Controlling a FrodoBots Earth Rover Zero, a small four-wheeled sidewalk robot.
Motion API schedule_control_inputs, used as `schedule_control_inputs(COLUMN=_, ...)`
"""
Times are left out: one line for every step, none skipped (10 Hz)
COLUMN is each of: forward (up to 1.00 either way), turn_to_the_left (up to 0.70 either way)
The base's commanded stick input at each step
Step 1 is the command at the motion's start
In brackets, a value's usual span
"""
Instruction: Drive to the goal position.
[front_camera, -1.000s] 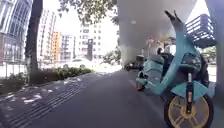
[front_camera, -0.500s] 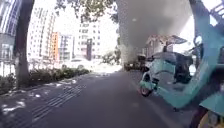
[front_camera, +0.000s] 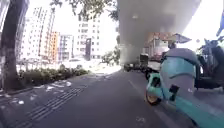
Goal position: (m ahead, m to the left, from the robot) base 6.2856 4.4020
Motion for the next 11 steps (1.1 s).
schedule_control_inputs(forward=0.7, turn_to_the_left=0.0)
schedule_control_inputs(forward=0.7, turn_to_the_left=0.0)
schedule_control_inputs(forward=0.7, turn_to_the_left=0.0)
schedule_control_inputs(forward=0.7, turn_to_the_left=0.0)
schedule_control_inputs(forward=0.7, turn_to_the_left=0.0)
schedule_control_inputs(forward=0.7, turn_to_the_left=0.0)
schedule_control_inputs(forward=0.7, turn_to_the_left=0.0)
schedule_control_inputs(forward=0.7, turn_to_the_left=0.0)
schedule_control_inputs(forward=0.7, turn_to_the_left=0.0)
schedule_control_inputs(forward=0.7, turn_to_the_left=0.0)
schedule_control_inputs(forward=0.7, turn_to_the_left=0.0)
